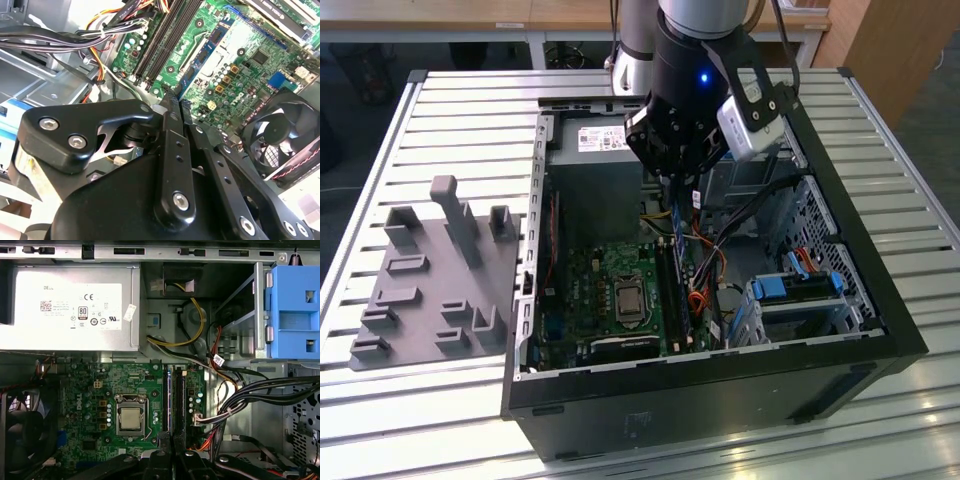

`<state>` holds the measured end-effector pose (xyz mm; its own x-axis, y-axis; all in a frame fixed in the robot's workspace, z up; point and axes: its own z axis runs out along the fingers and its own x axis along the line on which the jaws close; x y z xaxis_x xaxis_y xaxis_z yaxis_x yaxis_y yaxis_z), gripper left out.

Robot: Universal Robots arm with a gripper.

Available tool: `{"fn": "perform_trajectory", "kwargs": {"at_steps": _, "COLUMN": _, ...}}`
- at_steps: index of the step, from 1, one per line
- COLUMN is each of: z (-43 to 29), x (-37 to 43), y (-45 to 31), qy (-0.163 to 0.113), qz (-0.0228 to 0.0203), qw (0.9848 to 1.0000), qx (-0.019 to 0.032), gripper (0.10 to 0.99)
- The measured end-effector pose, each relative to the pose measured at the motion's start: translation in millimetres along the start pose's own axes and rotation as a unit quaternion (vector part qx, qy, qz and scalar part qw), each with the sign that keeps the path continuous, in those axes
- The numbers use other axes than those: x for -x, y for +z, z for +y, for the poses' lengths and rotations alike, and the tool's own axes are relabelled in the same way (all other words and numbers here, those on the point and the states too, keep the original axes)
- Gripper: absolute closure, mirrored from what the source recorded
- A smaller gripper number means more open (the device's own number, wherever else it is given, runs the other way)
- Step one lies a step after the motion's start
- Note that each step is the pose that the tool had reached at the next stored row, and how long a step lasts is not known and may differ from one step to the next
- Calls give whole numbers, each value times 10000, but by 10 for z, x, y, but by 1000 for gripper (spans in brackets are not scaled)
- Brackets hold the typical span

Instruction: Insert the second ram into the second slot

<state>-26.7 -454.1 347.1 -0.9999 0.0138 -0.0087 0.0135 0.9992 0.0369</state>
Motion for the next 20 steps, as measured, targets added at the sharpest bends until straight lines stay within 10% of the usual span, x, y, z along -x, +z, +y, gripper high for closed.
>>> {"fn": "perform_trajectory", "kwargs": {"at_steps": 20, "z": -4, "x": -1, "y": 73, "qy": 1, "qz": 0, "qw": 10000, "qx": -1, "gripper": 949}}
